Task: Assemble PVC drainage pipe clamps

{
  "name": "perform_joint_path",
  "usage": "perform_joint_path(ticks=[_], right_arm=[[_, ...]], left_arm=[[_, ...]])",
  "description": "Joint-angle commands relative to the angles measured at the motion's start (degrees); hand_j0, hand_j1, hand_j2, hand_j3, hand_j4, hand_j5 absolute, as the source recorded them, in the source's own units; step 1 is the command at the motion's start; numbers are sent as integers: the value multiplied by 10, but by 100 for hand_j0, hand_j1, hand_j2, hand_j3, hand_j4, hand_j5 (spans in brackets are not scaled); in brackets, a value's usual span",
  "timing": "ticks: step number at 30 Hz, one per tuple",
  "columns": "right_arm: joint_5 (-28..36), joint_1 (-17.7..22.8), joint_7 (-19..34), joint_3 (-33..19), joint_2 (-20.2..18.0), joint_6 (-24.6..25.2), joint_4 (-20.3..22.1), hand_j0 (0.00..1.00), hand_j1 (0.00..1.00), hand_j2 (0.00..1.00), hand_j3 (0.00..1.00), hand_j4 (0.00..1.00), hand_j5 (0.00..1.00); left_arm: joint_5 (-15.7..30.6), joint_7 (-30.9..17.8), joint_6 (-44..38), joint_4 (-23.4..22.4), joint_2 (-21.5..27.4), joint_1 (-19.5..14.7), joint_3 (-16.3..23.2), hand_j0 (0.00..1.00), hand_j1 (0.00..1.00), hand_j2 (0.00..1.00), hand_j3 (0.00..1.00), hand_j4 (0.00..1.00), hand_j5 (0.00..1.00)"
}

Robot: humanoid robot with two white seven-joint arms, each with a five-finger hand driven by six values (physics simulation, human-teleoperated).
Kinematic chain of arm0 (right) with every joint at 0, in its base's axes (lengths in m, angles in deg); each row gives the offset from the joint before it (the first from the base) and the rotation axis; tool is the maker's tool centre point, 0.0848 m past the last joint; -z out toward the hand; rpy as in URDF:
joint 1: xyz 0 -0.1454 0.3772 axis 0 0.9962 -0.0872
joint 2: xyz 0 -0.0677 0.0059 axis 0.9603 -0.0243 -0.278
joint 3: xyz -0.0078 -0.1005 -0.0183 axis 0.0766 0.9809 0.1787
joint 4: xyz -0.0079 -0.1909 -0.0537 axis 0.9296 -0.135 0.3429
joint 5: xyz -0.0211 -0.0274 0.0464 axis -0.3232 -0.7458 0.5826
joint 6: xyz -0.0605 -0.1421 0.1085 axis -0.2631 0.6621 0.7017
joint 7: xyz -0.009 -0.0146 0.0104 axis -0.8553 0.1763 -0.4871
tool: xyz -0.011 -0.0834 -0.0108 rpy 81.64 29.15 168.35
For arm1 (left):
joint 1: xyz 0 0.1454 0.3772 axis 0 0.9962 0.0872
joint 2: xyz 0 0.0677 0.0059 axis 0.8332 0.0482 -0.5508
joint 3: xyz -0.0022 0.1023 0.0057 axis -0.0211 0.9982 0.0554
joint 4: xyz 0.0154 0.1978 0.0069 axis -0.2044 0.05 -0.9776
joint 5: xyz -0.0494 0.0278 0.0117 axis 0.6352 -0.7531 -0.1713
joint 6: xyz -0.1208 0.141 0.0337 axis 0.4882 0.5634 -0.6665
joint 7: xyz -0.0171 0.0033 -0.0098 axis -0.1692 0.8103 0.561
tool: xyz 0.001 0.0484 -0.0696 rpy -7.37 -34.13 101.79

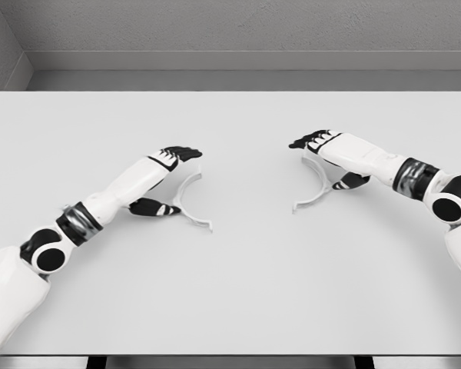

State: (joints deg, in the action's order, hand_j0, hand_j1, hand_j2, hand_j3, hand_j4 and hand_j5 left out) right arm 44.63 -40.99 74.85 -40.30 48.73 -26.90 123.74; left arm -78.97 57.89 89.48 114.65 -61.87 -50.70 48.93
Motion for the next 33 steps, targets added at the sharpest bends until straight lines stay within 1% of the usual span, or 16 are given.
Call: perform_joint_path(ticks=[1,8,11,16,19,20,23,28,32,33], right_arm=[[3,0,-1,0,2,3,1,100,100,100,100,100,100],[-4,-6,-1,7,4,9,0,100,100,100,100,100,100],[-4,-8,-2,14,4,11,-1,100,100,100,100,100,100],[-5,-11,-2,19,14,16,0,100,100,100,100,100,100],[-5,-16,-2,27,16,17,0,100,100,100,100,100,100],[-5,-16,-2,28,20,17,0,100,100,100,100,100,100],[-6,-20,-1,28,22,17,0,100,100,100,100,100,100],[-14,-26,-1,28,28,25,-2,100,100,100,100,100,100],[-17,-36,-2,43,28,32,-3,100,100,100,100,100,100],[-17,-39,-2,48,28,33,-10,100,100,100,100,100,100]], left_arm=[[-3,0,0,3,-7,0,0,100,100,100,100,100,100],[-5,0,0,4,-14,1,-1,100,100,100,100,100,100],[-5,0,0,13,-15,2,0,100,100,100,100,100,100],[-3,0,0,14,-17,4,-1,100,100,100,100,100,100],[1,0,0,17,-11,4,-3,100,100,100,100,100,100],[1,0,0,24,-6,4,-4,100,100,100,100,100,100],[3,0,0,38,16,11,-7,100,100,100,100,100,100],[3,0,0,30,19,8,-13,100,100,100,100,100,100],[-2,0,0,23,17,7,-12,100,100,100,100,100,100],[-3,0,0,22,17,6,-12,100,100,100,100,100,100]])
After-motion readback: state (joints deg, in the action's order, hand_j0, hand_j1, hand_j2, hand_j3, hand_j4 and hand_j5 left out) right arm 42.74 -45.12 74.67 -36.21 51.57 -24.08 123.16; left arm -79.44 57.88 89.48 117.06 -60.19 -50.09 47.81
